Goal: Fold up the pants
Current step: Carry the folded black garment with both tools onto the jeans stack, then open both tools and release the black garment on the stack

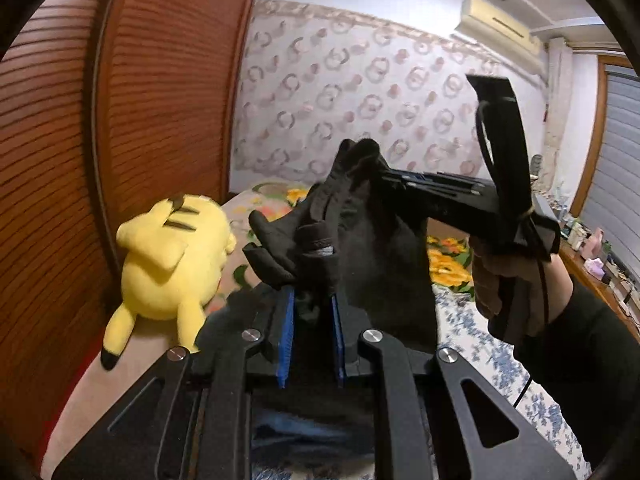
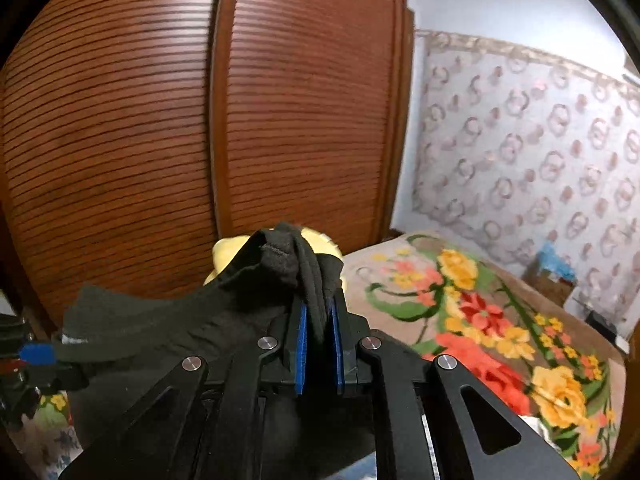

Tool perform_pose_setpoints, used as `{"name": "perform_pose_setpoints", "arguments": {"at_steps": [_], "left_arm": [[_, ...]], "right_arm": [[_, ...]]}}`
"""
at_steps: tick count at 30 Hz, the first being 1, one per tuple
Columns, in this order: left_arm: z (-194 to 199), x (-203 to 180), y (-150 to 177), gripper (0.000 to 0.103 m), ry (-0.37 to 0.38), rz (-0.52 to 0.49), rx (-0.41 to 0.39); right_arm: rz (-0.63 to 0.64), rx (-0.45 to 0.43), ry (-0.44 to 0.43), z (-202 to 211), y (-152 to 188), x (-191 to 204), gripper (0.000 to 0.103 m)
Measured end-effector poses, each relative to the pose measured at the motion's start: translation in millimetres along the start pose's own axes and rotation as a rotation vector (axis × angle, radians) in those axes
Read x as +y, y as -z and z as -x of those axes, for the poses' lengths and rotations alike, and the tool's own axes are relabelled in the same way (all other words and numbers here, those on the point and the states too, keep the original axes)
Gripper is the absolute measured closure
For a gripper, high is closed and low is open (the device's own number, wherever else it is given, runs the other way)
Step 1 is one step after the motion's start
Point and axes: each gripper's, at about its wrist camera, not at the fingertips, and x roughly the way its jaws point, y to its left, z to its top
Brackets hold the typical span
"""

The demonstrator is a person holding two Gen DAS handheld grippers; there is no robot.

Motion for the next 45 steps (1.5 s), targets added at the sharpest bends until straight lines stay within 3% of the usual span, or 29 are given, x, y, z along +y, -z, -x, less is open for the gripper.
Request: {"name": "perform_pose_setpoints", "arguments": {"at_steps": [3,7,12,16,20,28,36,45], "left_arm": [[-5,6,7,0.086,-0.013,0.014,0.022],[-4,8,8,0.082,-0.013,0.019,0.034],[3,10,4,0.078,-0.014,0.036,0.011],[10,10,1,0.077,-0.028,0.027,-0.025],[8,5,-2,0.075,-0.013,0.009,-0.029],[-17,-1,6,0.075,-0.038,-0.032,0.049],[-27,-1,12,0.073,-0.061,-0.044,0.079],[-18,-1,12,0.067,-0.078,-0.053,0.081]], "right_arm": [[-0.009,0.016,-0.010,-8,4,-5,0.092],[-0.013,0.039,-0.010,-11,0,-10,0.081],[-0.037,-0.001,-0.003,9,-14,-11,0.057],[-0.041,-0.033,0.023,30,-17,-17,0.056],[-0.042,-0.015,0.033,47,2,-16,0.056],[-0.075,0.081,0.143,25,15,-16,0.056],[-0.181,0.092,0.113,11,11,-20,0.056],[-0.185,0.037,0.117,51,12,1,0.055]]}}
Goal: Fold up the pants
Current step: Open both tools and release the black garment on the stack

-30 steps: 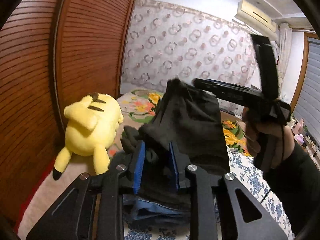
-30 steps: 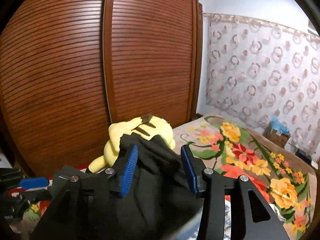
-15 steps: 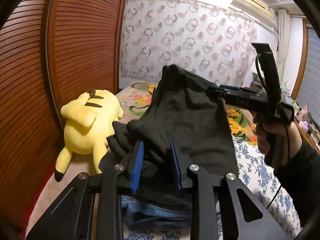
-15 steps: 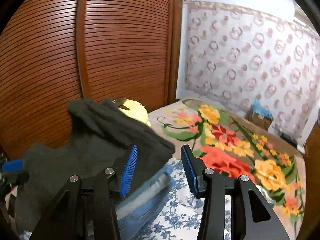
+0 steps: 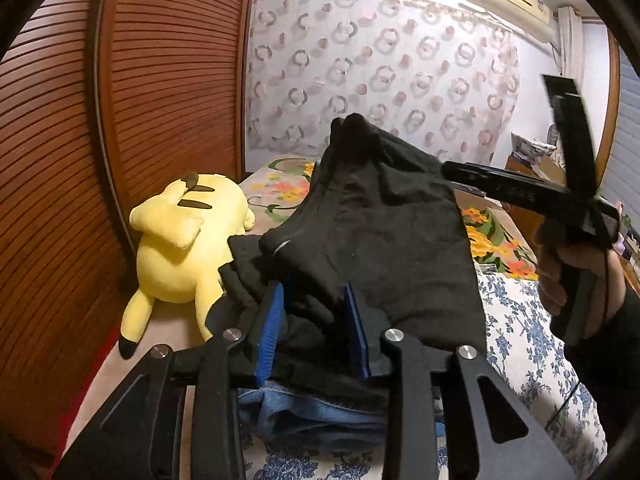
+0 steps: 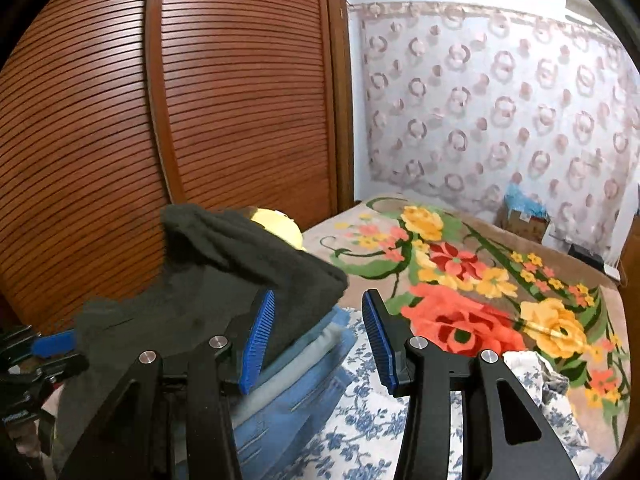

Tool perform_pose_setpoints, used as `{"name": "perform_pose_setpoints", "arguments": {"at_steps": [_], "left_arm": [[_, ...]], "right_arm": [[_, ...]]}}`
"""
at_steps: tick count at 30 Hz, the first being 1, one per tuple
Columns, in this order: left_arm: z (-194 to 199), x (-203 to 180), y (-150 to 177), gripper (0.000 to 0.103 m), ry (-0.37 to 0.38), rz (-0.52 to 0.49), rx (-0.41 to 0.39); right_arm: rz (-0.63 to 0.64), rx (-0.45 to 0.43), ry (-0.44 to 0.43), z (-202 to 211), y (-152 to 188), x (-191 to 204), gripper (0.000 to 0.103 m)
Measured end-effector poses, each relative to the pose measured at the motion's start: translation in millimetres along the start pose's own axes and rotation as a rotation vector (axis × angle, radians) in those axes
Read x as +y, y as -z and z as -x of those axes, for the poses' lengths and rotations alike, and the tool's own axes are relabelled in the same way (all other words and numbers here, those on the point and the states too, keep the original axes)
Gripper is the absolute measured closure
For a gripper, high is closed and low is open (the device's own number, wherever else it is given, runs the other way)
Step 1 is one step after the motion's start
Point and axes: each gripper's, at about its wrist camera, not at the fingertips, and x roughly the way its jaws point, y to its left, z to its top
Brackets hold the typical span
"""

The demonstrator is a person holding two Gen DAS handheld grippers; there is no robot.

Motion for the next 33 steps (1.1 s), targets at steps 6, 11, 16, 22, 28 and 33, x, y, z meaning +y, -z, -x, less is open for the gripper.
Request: {"name": "perform_pose_setpoints", "arguments": {"at_steps": [6,11,16,22,28,33], "left_arm": [[16,-2,5,0.050,-0.002,-0.011,-0.027],[32,-6,7,0.026,0.016,-0.018,-0.042],[45,-10,12,0.016,0.014,-0.039,-0.051],[54,-9,18,0.008,0.009,-0.027,-0.040],[68,-12,22,0.008,0.012,-0.042,-0.059],[80,-16,28,0.008,-0.011,-0.057,-0.062]], "right_arm": [[0.009,-0.010,-0.037,27,14,22,0.055],[0.008,-0.010,-0.053,48,29,37,0.054],[0.009,-0.008,-0.044,62,38,40,0.053],[-0.002,-0.004,-0.040,74,46,46,0.052],[-0.025,-0.007,-0.030,90,50,53,0.043],[-0.031,-0.011,-0.012,104,54,63,0.036]]}}
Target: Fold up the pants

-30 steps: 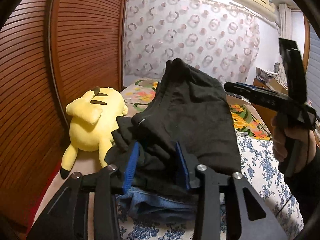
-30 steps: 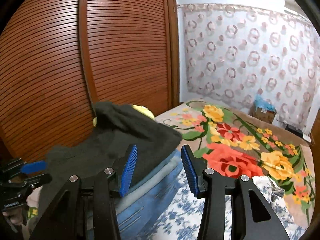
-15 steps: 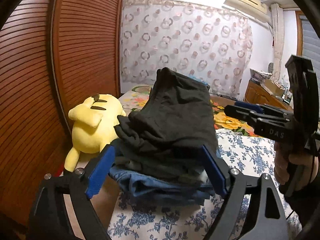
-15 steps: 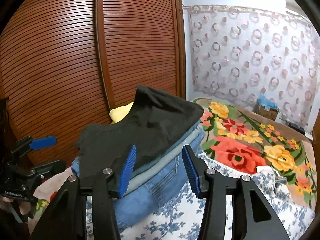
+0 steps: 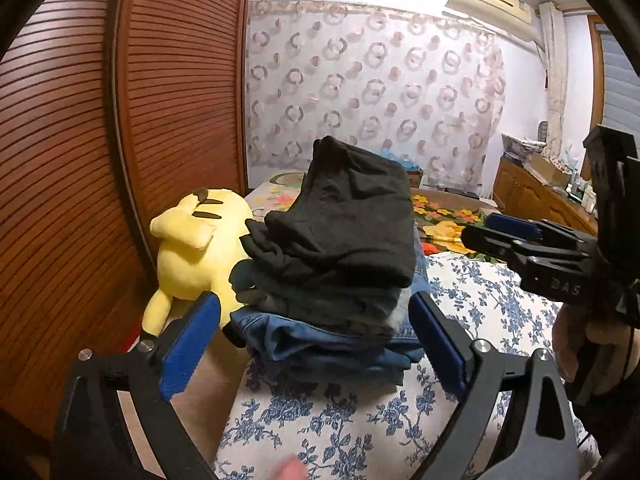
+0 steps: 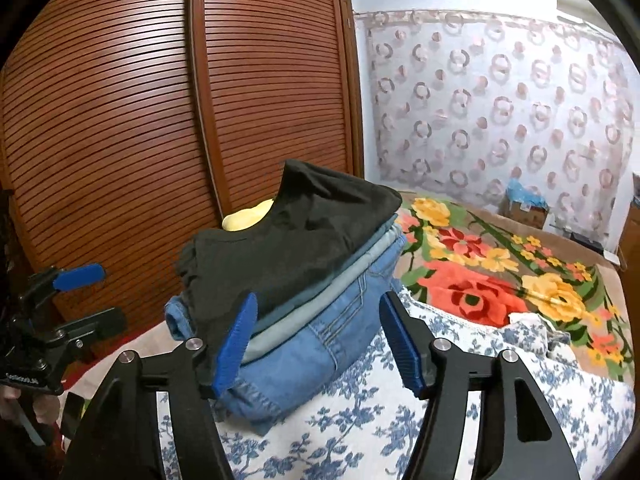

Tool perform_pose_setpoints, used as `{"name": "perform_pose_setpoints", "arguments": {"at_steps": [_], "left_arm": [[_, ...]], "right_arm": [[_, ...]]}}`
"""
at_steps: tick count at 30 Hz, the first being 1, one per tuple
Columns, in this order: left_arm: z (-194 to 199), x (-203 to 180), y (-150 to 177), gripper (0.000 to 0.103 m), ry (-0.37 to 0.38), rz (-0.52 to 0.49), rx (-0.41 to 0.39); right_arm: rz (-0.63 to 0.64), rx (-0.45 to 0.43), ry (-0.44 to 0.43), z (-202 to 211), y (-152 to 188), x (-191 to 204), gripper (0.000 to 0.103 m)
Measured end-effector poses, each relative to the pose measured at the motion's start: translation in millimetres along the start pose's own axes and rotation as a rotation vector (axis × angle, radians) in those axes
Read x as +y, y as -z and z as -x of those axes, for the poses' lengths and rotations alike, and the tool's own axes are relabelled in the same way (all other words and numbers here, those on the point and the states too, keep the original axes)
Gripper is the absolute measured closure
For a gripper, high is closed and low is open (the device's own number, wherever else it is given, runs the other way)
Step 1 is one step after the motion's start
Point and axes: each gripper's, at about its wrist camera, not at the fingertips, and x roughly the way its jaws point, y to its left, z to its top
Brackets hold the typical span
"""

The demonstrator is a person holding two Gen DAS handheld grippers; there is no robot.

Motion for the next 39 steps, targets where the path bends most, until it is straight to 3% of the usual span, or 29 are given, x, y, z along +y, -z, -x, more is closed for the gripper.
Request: {"name": "perform_pose_setpoints", "arguments": {"at_steps": [11,33,39], "left_arm": [[24,-12,7,0.008,0.047,-0.027,-0.026],[63,-70,28,0.008,0.177,-0.117,-0.029],[72,-95,34,0.008,0.223,-0.147,-0.024]], "right_arm": [[-0.035,-0.040,0.053,41,20,15,0.028],[-0.128,-0.056,0.219,143,65,49,0.026],[-0.175,-0.061,0.277,172,73,53,0.015]]}}
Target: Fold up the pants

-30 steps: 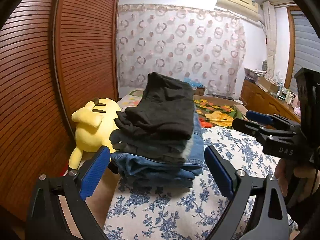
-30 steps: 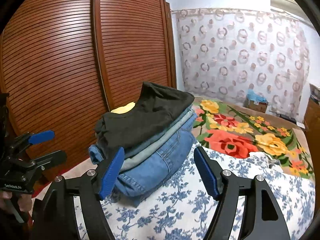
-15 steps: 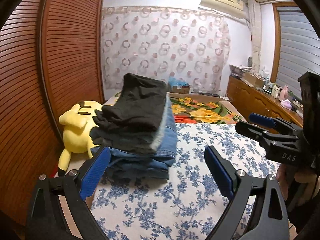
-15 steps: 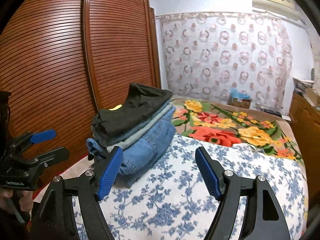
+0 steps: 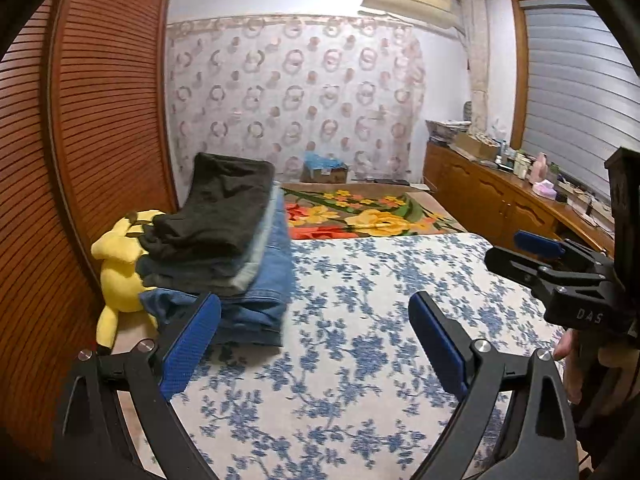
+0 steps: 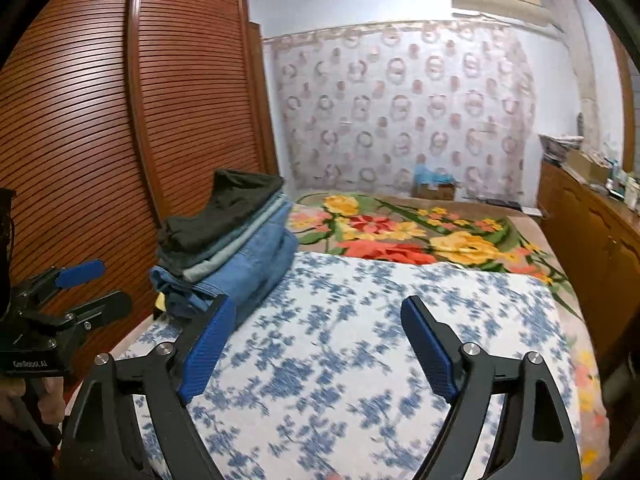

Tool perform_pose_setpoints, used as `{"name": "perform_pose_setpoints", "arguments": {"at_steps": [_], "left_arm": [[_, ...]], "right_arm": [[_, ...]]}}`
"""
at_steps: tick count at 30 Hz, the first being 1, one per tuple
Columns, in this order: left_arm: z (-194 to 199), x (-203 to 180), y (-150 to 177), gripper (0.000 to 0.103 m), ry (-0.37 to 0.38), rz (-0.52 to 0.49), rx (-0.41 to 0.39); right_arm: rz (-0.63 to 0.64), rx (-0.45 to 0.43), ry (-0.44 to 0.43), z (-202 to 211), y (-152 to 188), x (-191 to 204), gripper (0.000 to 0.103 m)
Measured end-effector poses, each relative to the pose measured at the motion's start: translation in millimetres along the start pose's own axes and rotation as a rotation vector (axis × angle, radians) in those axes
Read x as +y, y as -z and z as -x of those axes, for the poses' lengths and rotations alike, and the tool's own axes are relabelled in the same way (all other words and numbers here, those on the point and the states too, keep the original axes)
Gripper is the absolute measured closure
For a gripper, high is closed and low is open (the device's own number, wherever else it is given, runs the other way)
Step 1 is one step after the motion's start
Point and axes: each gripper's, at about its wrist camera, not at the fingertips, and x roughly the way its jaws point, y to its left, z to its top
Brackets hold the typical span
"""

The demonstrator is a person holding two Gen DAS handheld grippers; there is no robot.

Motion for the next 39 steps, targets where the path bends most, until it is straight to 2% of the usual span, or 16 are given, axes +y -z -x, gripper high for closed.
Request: {"name": "perform_pose_setpoints", "arguments": {"at_steps": [7,15,20,32,39], "left_arm": [[-4,-34,2,0.008,0.054,-0.024,0.011],[-23,-65,5,0.008,0.101,-0.042,0.041],[-21,-77,-3,0.008,0.114,-0.055,0.031],[8,-87,-23,0.008,0.120,-0.071,-0.032],[23,-86,-27,0.008,0.115,-0.073,-0.057]], "right_arm": [[-0.043,0.002,0.072,32,10,-8,0.014],[-0.077,0.016,0.133,44,16,-23,0.014],[-0.096,-0.003,0.161,56,12,-26,0.014],[-0.082,-0.075,0.199,77,3,-5,0.014],[-0.073,-0.106,0.193,86,12,-2,0.014]]}}
